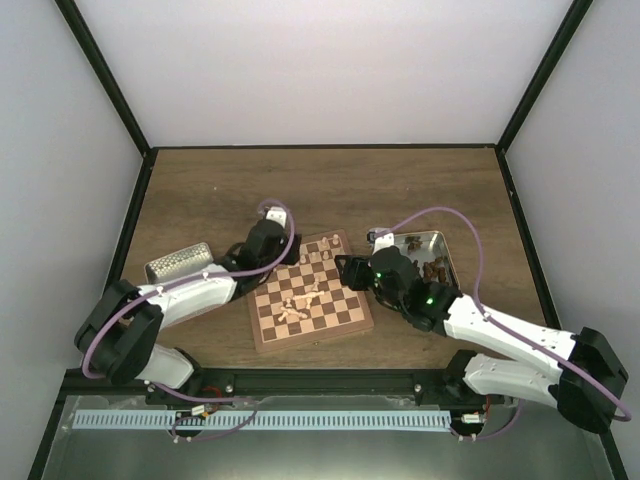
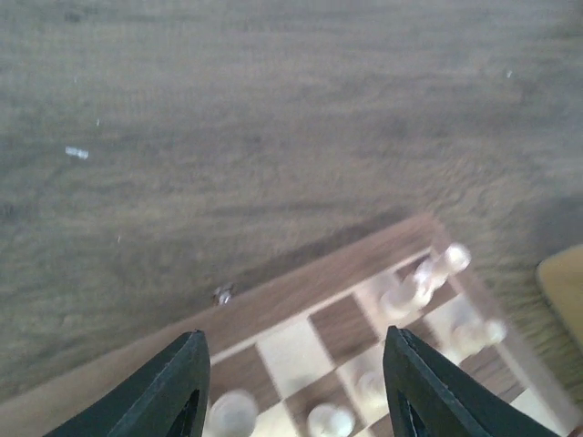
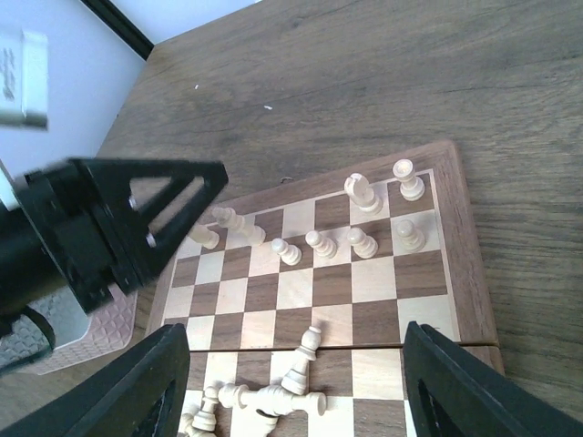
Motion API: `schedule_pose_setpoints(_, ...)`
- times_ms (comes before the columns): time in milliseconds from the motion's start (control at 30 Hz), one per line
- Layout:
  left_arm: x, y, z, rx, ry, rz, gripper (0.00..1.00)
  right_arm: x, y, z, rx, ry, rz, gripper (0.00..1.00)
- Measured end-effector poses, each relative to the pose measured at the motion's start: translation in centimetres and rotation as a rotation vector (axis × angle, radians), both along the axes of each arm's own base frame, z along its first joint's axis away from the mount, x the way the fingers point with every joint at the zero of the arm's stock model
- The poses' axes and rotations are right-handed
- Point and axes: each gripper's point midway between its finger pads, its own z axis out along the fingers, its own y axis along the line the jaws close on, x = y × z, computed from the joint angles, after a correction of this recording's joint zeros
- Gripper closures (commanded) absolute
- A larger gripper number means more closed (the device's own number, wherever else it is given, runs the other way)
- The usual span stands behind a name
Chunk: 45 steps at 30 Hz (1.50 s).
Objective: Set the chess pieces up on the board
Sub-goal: Place the chess piece on the chessboard, then adjust the chess piece on the chessboard.
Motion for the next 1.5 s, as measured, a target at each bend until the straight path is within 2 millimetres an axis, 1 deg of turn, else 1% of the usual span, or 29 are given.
schedule_pose_setpoints(167, 1.5, -0.8, 4.2, -0.026, 0.041, 0.036, 0.44, -0.1, -0.2, 0.7, 0.019, -0.008, -0.004, 0.34)
schedule_pose_setpoints(233, 1.7, -0.6, 4.9, -0.030, 0.075, 0.048, 0.44, -0.2, -0.3, 0.9, 0.028, -0.011, -0.006, 0.34)
schedule_pose_setpoints(267, 1.6, -0.4, 4.9, -0.027, 0.095, 0.054, 0.44, -0.2, -0.3, 1.0, 0.033, -0.011, -0.008, 0.34)
schedule_pose_setpoints(333, 1.1, 0.2, 4.2, -0.017, 0.153, 0.058, 0.45, -0.3, -0.4, 1.1, 0.040, -0.012, -0.009, 0.34)
schedule_pose_setpoints(400, 0.3, 0.6, 2.7, 0.008, 0.225, 0.049, 0.48, -0.4, -0.5, 1.0, 0.043, -0.009, -0.012, 0.34)
schedule_pose_setpoints(533, -1.1, 0.9, -0.1, 0.060, 0.345, 0.030, 0.49, -0.6, -0.8, 0.2, 0.032, 0.003, -0.013, 0.34)
schedule_pose_setpoints(600, -1.2, 1.2, -1.1, 0.088, 0.380, 0.038, 0.50, -0.6, -0.8, 0.0, 0.029, 0.005, -0.013, 0.34)
schedule_pose_setpoints(733, -1.3, 1.7, -2.5, 0.118, 0.423, 0.054, 0.56, -0.6, -0.8, 0.0, 0.029, 0.004, -0.014, 0.34)
schedule_pose_setpoints(833, -1.1, 1.8, -3.1, 0.126, 0.440, 0.057, 0.61, -0.6, -0.9, 0.0, 0.027, 0.005, -0.014, 0.34)
schedule_pose_setpoints(1000, -0.9, 1.5, -4.0, 0.137, 0.459, 0.053, 0.64, -0.6, -0.9, -0.1, 0.024, 0.002, -0.018, 0.34)
schedule_pose_setpoints(1067, -0.9, 1.5, -4.2, 0.140, 0.464, 0.052, 0.67, -0.5, -1.0, -0.1, 0.020, -0.001, -0.021, 0.34)
schedule_pose_setpoints(1500, 0.2, 0.8, -4.4, 0.138, 0.457, 0.041, 0.80, -0.3, -1.3, 0.0, -0.002, -0.019, -0.027, 0.34)
